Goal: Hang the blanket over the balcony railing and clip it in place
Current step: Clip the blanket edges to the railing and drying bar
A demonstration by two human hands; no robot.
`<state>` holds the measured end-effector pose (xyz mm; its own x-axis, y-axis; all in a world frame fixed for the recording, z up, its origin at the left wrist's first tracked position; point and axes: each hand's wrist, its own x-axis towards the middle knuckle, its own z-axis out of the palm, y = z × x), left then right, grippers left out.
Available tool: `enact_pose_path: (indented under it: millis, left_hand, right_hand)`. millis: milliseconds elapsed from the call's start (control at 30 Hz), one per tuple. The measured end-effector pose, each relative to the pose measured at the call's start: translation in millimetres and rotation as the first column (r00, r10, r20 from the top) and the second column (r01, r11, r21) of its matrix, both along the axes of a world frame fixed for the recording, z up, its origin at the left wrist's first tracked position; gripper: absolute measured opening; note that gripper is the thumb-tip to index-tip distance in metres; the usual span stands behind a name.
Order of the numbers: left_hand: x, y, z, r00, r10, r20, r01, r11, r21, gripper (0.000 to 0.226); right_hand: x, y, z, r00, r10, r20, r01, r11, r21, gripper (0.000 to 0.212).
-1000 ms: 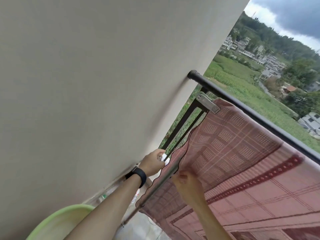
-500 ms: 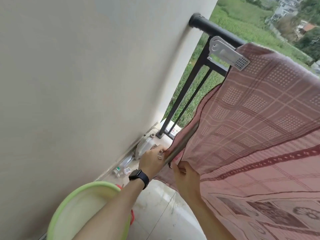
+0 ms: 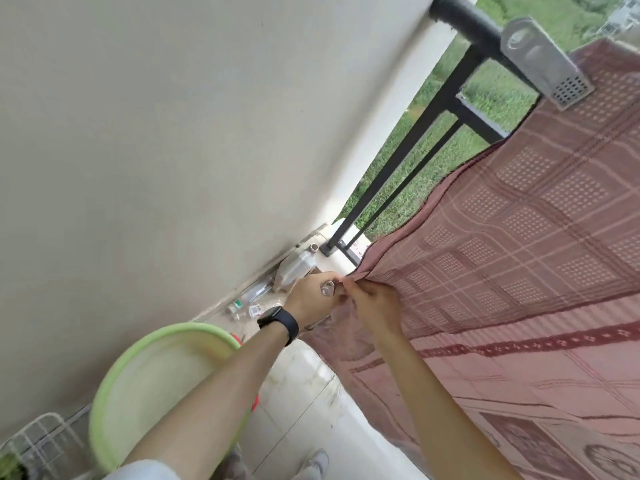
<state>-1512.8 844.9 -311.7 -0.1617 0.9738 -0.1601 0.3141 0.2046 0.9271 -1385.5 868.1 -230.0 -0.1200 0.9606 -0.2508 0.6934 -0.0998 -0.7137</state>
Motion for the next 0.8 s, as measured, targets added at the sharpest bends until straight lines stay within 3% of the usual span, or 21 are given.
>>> enact_pose_path:
  millis: [100,200,267,333,433,500,567,700,800]
  left_hand:
    - [2.0,-0.8,-14.3,0.995,0.079,-0.061,-0.078,0.997,0.026,0.014]
    - [8.0,-9.8,-18.1,0.979,0.161,-0.127,-0.153,0.986,0.071,0.013]
    - [13.6,-17.0,-20.2,0.976,0.188,-0.106,-0.178,0.979,0.102,0.02]
    - [19.2,-22.1,-23.7,0.973,0.209,-0.1,-0.196,0.972,0.128,0.026]
    - [26.2,-25.6,-29.2,0.968,0.226,-0.108,-0.215,0.97,0.11,0.011]
    - [28.1,-28.7,-32.2,0.965,0.245,-0.088,-0.236,0.966,0.104,0.004]
    - [25.6,-32.2,-39.4,0.964,0.264,-0.042,-0.259,0.961,0.099,0.009]
    - [26.3,-43.5,-52.1,0.969,0.215,0.125,-0.211,0.976,-0.046,0.018]
    - [41.5,-51.4,-53.5,0.99,0.096,0.101,-0.085,0.991,-0.104,0.025]
  right_hand:
    - [4.8,-1.7,5.6,0.998,0.036,-0.042,-0.04,0.996,-0.082,0.025]
    - [20.2,-14.5,2.3,0.994,0.044,0.097,-0.047,0.998,0.029,0.026]
    - [28.5,-30.8,-5.9,0.997,-0.028,0.074,0.024,0.998,0.058,0.022]
    - [25.1,-41.1,-14.2,0.995,-0.045,0.09,0.043,0.999,0.016,0.038]
    - [1.3,-29.7,-20.6,0.938,-0.011,0.347,-0.006,0.999,0.048,0.062]
    - [-11.1,-18.5,-21.3,0.884,-0.063,0.463,0.005,0.992,0.125,0.066]
    - [-12.9,-12.8,-26.3,0.876,-0.118,0.468,0.035,0.983,0.183,0.064]
    - [-6.9,-17.3,-32.7,0.918,-0.08,0.389,0.024,0.989,0.145,0.061]
    - [-4.2,-19.5,-26.9,0.939,-0.056,0.338,0.014,0.992,0.125,0.058]
